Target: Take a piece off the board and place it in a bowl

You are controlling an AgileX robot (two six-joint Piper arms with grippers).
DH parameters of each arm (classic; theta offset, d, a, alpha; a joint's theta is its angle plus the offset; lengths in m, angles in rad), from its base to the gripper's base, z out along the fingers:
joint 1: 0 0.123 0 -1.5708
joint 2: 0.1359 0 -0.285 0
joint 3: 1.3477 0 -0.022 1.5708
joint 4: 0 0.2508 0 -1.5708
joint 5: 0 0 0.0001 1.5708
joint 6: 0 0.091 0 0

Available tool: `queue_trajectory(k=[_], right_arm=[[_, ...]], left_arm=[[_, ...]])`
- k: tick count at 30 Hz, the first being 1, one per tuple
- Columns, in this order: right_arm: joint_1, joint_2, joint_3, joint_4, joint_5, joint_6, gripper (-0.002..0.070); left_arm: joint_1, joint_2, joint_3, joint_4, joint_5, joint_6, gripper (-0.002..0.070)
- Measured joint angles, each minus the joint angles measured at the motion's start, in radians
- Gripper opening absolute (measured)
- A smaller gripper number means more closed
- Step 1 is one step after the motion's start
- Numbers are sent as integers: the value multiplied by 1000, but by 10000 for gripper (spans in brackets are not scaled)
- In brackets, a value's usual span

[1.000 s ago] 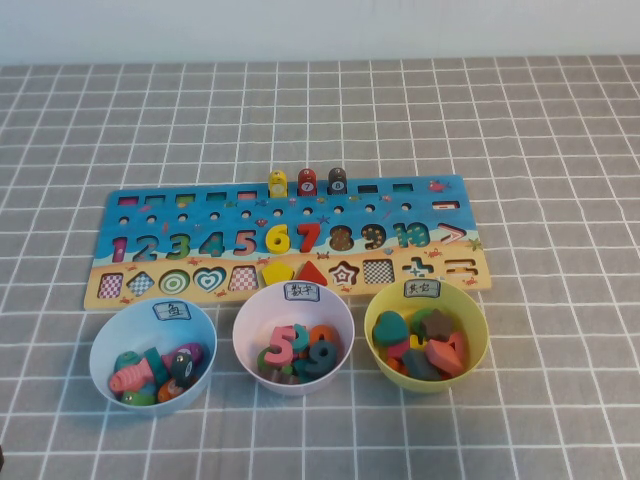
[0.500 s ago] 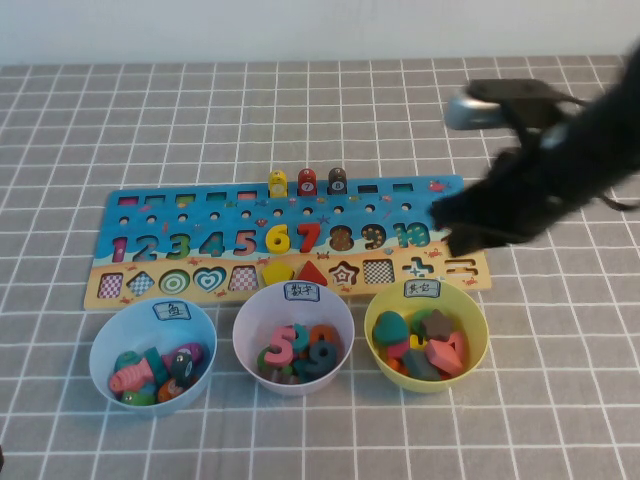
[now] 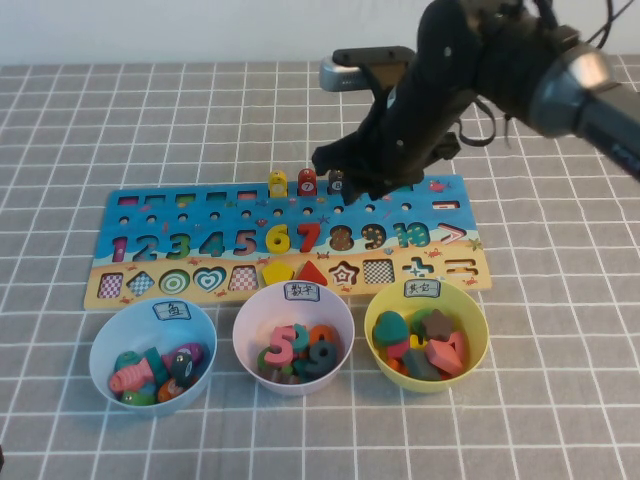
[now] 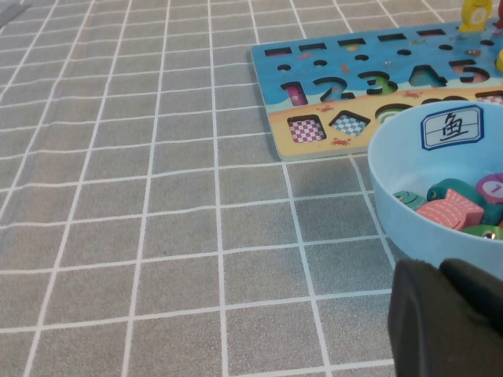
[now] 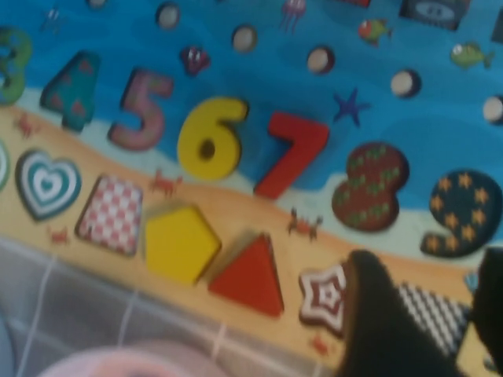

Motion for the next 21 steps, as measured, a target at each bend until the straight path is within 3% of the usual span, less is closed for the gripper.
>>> queue_trajectory(k=[6,21], right_arm=[[0,125,-163,-19,16,50,354],[0,231,-278,-75,-105,128,371]], left_arm=[[0,0,0,0,0,0,0],[0,0,0,0,0,0,0]])
